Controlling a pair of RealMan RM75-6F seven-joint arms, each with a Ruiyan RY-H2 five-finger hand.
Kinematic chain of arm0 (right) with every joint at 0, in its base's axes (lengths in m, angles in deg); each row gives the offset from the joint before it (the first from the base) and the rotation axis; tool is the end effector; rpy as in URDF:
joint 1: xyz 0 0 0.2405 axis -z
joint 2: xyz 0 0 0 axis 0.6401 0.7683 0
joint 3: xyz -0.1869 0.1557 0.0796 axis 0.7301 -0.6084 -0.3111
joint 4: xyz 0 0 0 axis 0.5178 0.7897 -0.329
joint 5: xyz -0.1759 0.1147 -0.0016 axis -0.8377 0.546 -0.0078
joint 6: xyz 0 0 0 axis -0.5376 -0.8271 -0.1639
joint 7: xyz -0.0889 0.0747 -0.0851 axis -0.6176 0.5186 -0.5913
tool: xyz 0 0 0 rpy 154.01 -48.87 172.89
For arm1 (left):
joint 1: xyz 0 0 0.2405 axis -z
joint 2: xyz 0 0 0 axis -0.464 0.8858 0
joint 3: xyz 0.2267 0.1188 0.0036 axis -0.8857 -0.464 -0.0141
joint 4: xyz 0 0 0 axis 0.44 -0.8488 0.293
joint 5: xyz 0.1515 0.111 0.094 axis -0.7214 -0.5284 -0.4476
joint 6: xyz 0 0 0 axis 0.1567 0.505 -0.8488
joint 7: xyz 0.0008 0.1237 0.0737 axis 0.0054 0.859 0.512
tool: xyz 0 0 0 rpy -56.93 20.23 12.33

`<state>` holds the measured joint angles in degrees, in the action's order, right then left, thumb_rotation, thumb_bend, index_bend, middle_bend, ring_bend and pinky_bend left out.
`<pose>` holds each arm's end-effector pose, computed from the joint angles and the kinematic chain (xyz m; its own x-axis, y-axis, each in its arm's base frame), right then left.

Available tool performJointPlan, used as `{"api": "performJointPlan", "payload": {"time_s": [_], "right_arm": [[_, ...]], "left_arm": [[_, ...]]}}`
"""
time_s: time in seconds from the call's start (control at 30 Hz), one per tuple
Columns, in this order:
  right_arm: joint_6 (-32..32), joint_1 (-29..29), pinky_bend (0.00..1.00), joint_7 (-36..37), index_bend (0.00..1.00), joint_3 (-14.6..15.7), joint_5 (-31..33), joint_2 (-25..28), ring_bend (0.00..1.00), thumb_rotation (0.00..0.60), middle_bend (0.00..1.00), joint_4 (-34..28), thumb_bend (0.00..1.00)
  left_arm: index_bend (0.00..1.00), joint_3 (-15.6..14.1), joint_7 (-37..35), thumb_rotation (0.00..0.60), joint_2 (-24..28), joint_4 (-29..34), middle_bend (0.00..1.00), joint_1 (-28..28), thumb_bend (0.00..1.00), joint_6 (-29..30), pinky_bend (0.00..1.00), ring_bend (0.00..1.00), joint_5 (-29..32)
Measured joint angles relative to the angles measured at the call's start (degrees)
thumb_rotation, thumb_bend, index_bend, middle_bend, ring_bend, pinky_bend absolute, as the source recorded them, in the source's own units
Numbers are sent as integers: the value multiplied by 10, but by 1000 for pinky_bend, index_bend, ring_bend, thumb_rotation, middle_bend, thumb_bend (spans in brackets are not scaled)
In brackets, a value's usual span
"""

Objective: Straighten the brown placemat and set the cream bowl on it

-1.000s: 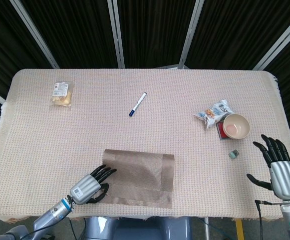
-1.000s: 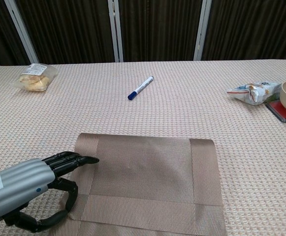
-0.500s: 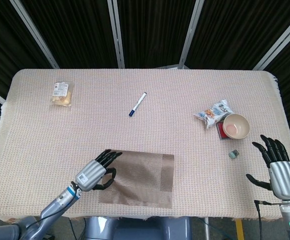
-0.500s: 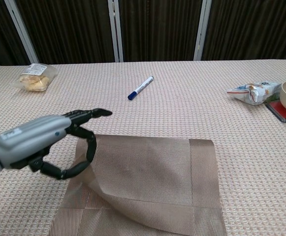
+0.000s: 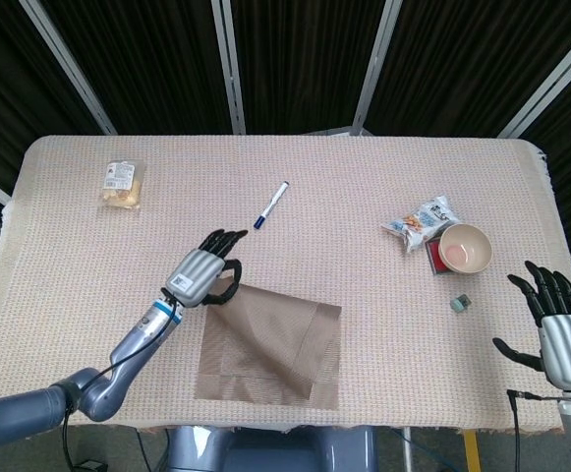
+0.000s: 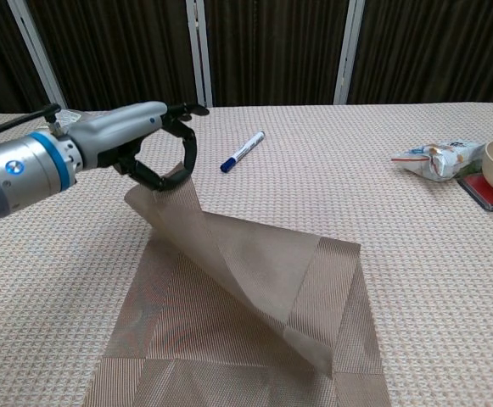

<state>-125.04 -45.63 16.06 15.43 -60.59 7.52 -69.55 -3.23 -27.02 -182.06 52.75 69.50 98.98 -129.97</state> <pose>-0.3038 -0.1932 0.1726 0.3253 0.0957 0.9407 -0.9385 -0.0886 0.3336 -0.1201 0.3454 -0.0298 0.3156 0.2673 0.9105 0.8608 -0.4844 -0.1562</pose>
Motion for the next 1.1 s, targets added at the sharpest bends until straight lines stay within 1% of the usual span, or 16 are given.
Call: {"api": "performJointPlan", "payload": {"time_s": [0.1,0.23,0.3,0.4,0.53,0.57,0.63,0.67,0.7,0.73,0.77,0.8,0.83,0.87,1.0,1.1], "right_arm": [[5,-1,0,-1,157,-2,6,-1,0,600,0,3,0],[10,-3,0,-5,157,-5,15,-5,0,600,0,8,0],[15,-4,0,-8,157,-7,21,-7,0,600,0,10,0],[22,-6,0,-11,157,-10,30,-10,0,600,0,15,0],[27,-8,0,-13,157,-12,37,-13,0,600,0,20,0],[29,-8,0,-14,157,-13,39,-14,0,600,0,22,0],[32,-8,0,-13,158,-13,41,-15,0,600,0,23,0],[34,-9,0,-13,158,-13,42,-15,0,600,0,25,0],[34,-9,0,-13,158,-13,43,-16,0,600,0,26,0],[35,-9,0,-12,158,-13,44,-16,0,600,0,27,0],[34,-9,0,-11,158,-13,43,-16,0,600,0,27,0],[33,-9,0,-11,158,-14,43,-16,0,600,0,27,0],[32,-8,0,-11,158,-14,42,-16,0,600,0,27,0],[29,-8,0,-11,158,-13,39,-16,0,600,0,26,0],[25,-6,0,-11,157,-10,32,-15,0,600,0,21,0],[21,-5,0,-10,158,-7,25,-14,0,600,0,18,0]], "left_arm": [[656,26,8,600,-1,-21,0,19,428,-15,0,0,34],[656,51,15,600,-6,-60,0,40,430,-32,0,0,73],[655,62,18,600,-13,-89,0,53,431,-44,0,0,98],[654,70,27,600,-23,-137,0,69,429,-59,0,0,126],[643,70,47,600,-36,-200,0,85,431,-74,0,0,152],[617,70,50,600,-40,-215,0,88,428,-79,0,0,160],[481,69,51,600,-46,-233,0,91,408,-85,0,0,170],[307,67,48,600,-48,-242,0,91,353,-86,0,0,172],[172,66,44,600,-49,-247,0,91,282,-87,0,0,172],[47,64,39,600,-50,-250,0,91,184,-86,0,0,170],[4,63,30,600,-51,-254,0,90,124,-82,0,0,165],[0,61,22,600,-52,-257,0,88,58,-78,0,0,161],[0,61,13,600,-52,-258,0,87,22,-72,0,0,156],[0,60,1,600,-50,-257,0,84,9,-60,0,0,146],[0,56,-39,600,-31,-239,0,68,4,0,0,0,104],[0,52,-51,600,4,-200,0,50,2,39,0,0,83]]}}
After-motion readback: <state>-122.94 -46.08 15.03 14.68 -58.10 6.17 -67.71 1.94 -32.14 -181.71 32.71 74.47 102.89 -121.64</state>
